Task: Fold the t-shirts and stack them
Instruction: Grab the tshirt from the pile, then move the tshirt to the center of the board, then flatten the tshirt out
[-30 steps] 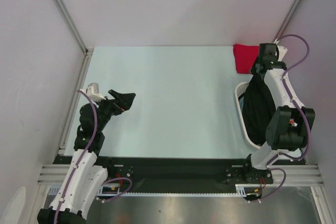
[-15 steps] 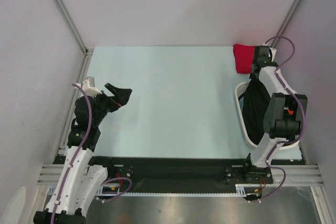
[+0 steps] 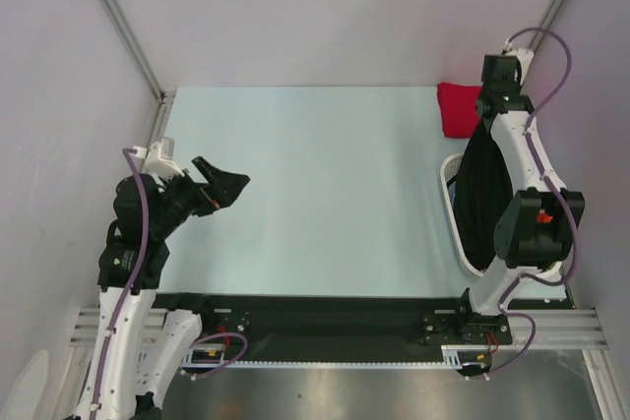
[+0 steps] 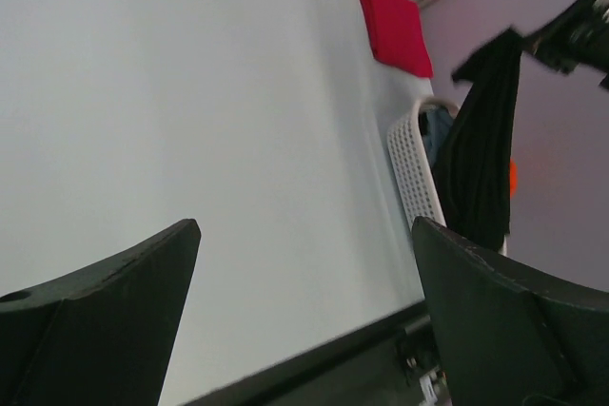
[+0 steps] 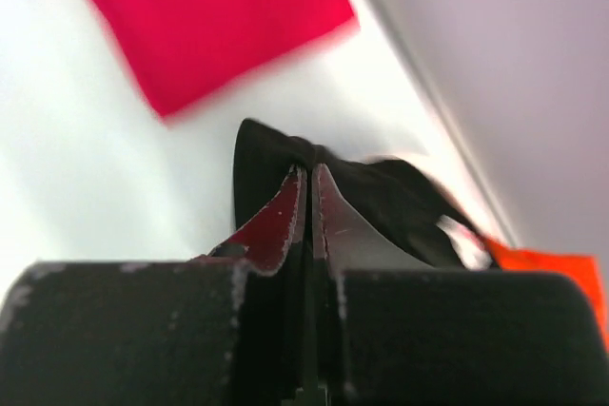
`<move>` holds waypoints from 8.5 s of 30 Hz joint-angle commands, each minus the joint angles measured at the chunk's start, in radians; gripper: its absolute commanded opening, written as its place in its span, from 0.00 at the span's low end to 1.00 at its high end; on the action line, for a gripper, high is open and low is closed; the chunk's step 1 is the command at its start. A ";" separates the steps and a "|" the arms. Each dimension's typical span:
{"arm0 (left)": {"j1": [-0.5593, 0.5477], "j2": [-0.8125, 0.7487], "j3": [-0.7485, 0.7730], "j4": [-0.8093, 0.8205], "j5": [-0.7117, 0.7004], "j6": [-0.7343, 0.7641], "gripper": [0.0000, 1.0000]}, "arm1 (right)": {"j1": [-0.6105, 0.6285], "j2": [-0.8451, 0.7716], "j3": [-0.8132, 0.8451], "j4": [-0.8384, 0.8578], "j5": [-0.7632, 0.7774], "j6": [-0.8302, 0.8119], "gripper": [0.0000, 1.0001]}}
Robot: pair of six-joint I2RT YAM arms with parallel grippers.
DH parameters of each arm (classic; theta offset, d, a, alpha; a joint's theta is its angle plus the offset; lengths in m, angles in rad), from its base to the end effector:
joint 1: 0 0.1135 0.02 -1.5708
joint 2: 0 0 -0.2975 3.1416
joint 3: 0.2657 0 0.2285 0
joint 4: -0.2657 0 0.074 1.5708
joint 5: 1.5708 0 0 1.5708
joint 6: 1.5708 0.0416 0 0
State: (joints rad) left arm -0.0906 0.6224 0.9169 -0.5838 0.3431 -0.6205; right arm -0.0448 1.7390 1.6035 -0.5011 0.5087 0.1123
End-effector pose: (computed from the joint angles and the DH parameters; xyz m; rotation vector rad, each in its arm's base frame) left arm 0.0787 -0.0212 0.3761 -0.2615 1.9044 -0.8045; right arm 0.3838 -0.0375 0.3709 0.4483 2.1146 -0.5204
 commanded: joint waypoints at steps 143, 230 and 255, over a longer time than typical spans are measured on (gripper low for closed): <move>-0.792 0.924 0.427 0.128 0.052 0.114 0.73 | 0.126 -0.291 -0.493 0.038 -0.478 0.130 0.20; 0.084 0.765 1.186 -0.044 -0.225 0.077 0.00 | 0.220 -0.065 0.432 0.473 -1.020 0.759 0.00; 0.042 0.426 -0.132 -0.119 -0.351 0.005 0.00 | 0.195 -0.908 -0.890 -0.266 -0.928 0.523 0.00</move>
State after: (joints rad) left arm -0.0471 0.9169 0.7139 -0.8299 -0.0246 -0.6449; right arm 0.1547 0.8013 0.6838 -0.8001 -0.4271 0.6754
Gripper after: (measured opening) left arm 0.009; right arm 0.012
